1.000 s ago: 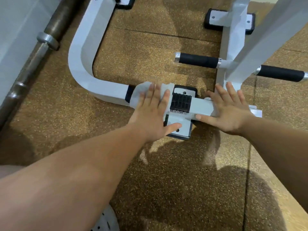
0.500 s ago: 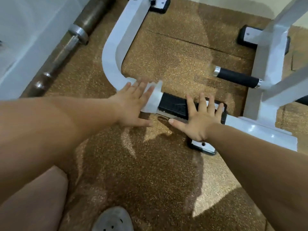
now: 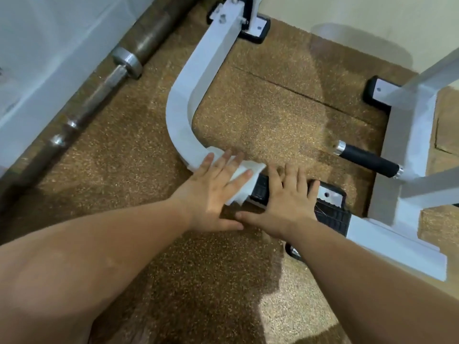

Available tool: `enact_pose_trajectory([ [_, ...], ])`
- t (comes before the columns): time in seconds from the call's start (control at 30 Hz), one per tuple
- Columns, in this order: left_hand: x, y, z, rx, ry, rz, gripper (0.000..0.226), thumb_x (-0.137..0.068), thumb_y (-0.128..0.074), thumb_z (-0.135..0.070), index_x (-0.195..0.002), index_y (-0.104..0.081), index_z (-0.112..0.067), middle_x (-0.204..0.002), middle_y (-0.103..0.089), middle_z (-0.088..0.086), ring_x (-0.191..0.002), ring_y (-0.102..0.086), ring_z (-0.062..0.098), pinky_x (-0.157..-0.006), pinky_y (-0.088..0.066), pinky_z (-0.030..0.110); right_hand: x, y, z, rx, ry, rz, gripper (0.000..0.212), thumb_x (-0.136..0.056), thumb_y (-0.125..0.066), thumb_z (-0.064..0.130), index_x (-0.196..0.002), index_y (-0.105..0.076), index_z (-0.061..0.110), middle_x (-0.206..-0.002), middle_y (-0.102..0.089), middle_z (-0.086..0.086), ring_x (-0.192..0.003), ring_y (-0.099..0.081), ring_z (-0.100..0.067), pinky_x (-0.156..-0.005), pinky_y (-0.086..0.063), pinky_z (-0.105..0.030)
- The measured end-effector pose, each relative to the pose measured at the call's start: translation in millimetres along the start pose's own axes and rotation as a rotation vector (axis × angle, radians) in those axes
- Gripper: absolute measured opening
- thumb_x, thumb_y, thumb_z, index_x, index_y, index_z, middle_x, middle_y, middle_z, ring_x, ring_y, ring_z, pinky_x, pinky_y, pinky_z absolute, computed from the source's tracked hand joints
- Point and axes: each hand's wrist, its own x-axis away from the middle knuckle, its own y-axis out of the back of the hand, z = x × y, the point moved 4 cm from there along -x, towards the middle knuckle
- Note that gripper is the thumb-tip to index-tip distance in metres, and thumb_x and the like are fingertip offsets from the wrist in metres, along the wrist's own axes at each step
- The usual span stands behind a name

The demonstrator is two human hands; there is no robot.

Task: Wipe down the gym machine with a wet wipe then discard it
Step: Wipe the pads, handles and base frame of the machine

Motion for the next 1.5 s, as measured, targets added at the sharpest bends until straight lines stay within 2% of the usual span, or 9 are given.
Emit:
enact_pose_trajectory([
  [0.2,7,5,54,-0.099,-0.126,0.036,0.108,-0.082,-0.024,-0.092,-0.152,0.034,-0.034,-0.158,0.044,0.010,-0.147,0.037,0.034,-0.123,0.013,0.055,1,7,-3,-0.001,-0.019,0.117,0.139,-0.060,-0.057,0.098,-0.156,0.026,0.041,-0.169,0.026,-0.004,-0.156,0.020,-0.033,-0.126,0.004,-0.058],
  [0.4,-7,2,13,-0.048,-0.136,-0.026,0.118,-0.076,-0.021,-0.096,-0.156,0.028,-0.024,-0.163,0.031,0.018,-0.149,0.027,0.045,-0.118,0.012,0.066,-3,8,-8,-0.024,-0.016,0.192,0.132,-0.066,-0.063,0.090,-0.158,0.018,0.041,-0.167,0.031,0.001,-0.156,0.020,-0.030,-0.126,0.004,-0.055],
  [0.53,-15,2,-14,-0.021,-0.067,-0.059,0.123,-0.076,-0.018,-0.096,-0.159,0.017,-0.012,-0.167,0.017,0.022,-0.152,0.019,0.047,-0.118,0.006,0.067,-4,7,-10,-0.060,0.005,0.160,0.123,-0.070,-0.060,0.088,-0.159,0.010,0.041,-0.169,0.023,0.005,-0.158,0.013,-0.029,-0.127,0.003,-0.052],
  [0.73,-2,1,9,0.003,0.060,-0.132,0.112,-0.084,-0.021,-0.091,-0.163,0.001,-0.015,-0.169,0.003,0.021,-0.155,0.008,0.042,-0.122,0.000,0.065,4,15,-6,-0.060,0.020,0.108,0.120,-0.077,-0.045,0.091,-0.159,0.022,0.035,-0.172,0.013,-0.001,-0.158,0.013,-0.030,-0.125,0.009,-0.054],
  [0.87,16,-6,39,0.098,0.271,-0.159,0.108,-0.088,-0.027,-0.086,-0.163,0.006,-0.015,-0.168,0.013,0.021,-0.155,0.016,0.038,-0.123,-0.001,0.063,-4,27,29,-0.029,0.120,0.008,0.126,-0.074,-0.034,0.097,-0.161,0.018,0.022,-0.172,0.009,-0.005,-0.157,0.014,-0.031,-0.124,0.013,-0.058],
  [1.07,25,-5,49,0.215,0.328,-0.191,0.084,-0.097,-0.020,-0.062,-0.162,0.007,-0.016,-0.167,0.024,0.015,-0.153,0.026,0.029,-0.126,0.003,0.052,-44,29,72,-0.003,0.207,0.036,0.130,-0.068,-0.017,0.103,-0.163,0.013,0.020,-0.173,0.006,-0.002,-0.158,0.011,-0.028,-0.122,0.012,-0.061],
  [1.2,7,8,70,0.253,0.415,-0.139,0.085,-0.093,0.009,-0.067,-0.160,0.016,-0.016,-0.163,0.034,0.014,-0.148,0.037,0.026,-0.124,0.017,0.048,-60,40,68,0.022,0.166,-0.081,0.121,-0.070,0.008,0.097,-0.163,0.009,0.021,-0.173,-0.003,-0.004,-0.159,0.007,-0.029,-0.123,0.009,-0.062],
  [1.33,-15,19,98,0.296,0.510,-0.061,0.090,-0.091,0.002,-0.072,-0.158,0.020,-0.016,-0.159,0.042,0.013,-0.145,0.042,0.027,-0.121,0.020,0.047,-61,36,70,-0.050,0.108,-0.106,0.111,-0.076,0.015,0.092,-0.164,0.006,0.026,-0.173,-0.005,-0.004,-0.158,0.007,-0.029,-0.123,0.008,-0.061],
  [1.5,-45,36,128,0.256,0.543,-0.043,0.097,-0.087,0.001,-0.077,-0.159,0.019,-0.014,-0.161,0.037,0.018,-0.148,0.037,0.031,-0.123,0.017,0.050,-61,29,70,0.004,0.103,-0.105,0.102,-0.081,0.008,0.090,-0.163,-0.003,0.031,-0.172,-0.012,-0.003,-0.158,0.001,-0.030,-0.125,0.001,-0.057],
])
